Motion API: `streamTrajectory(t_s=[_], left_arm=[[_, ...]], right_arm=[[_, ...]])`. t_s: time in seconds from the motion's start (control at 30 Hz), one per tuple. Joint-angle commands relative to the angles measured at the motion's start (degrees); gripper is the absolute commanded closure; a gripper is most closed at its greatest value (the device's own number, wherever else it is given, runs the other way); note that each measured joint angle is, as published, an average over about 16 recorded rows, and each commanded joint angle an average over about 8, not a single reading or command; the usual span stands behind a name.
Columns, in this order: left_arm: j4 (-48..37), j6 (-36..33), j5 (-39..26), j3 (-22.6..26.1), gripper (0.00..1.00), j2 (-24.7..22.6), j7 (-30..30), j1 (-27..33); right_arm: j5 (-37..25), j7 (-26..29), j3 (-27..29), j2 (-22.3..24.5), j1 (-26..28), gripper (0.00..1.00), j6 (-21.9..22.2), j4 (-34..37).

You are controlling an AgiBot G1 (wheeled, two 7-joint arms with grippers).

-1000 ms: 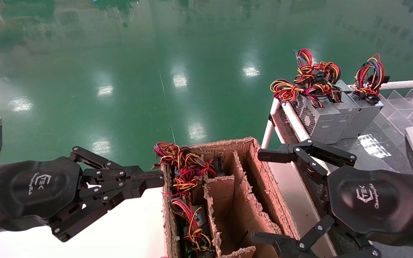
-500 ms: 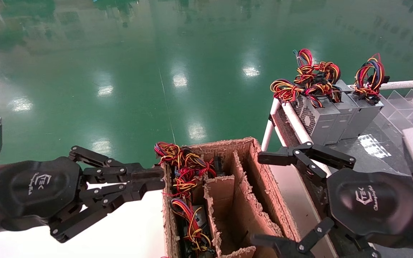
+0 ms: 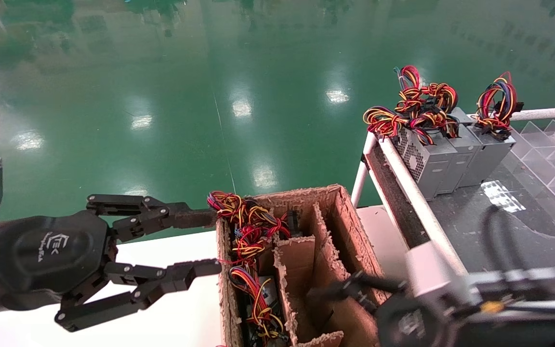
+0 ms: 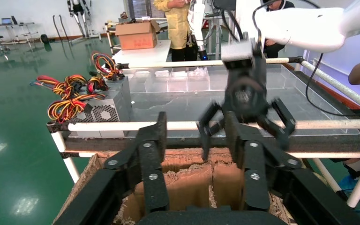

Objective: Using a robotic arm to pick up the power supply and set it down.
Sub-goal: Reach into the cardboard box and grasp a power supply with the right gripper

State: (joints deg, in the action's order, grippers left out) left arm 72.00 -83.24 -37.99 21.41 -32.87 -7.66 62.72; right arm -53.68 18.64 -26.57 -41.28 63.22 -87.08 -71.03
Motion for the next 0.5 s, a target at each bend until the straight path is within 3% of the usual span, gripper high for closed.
streamTrajectory(t_s=[0.03, 0.13, 0.17, 0.5], left_arm=[[0.00, 0.00, 0.00, 0.00, 0.00, 0.00, 0.00, 0.00], [0.00, 0.00, 0.00, 0.00, 0.00, 0.00, 0.00, 0.00], [0.00, 0.00, 0.00, 0.00, 0.00, 0.00, 0.00, 0.00], [0.00, 0.00, 0.00, 0.00, 0.00, 0.00, 0.00, 0.00]], right_arm=[[-1.55, 0.72, -1.84, -1.90, 0.47, 0.53, -0.95, 0.63], [-3.20, 0.07, -3.31, -4.02, 0.29, 0.91, -0.71, 1.27], [-3.73, -0.20, -3.68, -4.62, 0.21, 0.99, -0.46, 1.39], [-10.80, -4.14, -5.44, -8.25, -0.80, 1.00, 5.80, -1.62]])
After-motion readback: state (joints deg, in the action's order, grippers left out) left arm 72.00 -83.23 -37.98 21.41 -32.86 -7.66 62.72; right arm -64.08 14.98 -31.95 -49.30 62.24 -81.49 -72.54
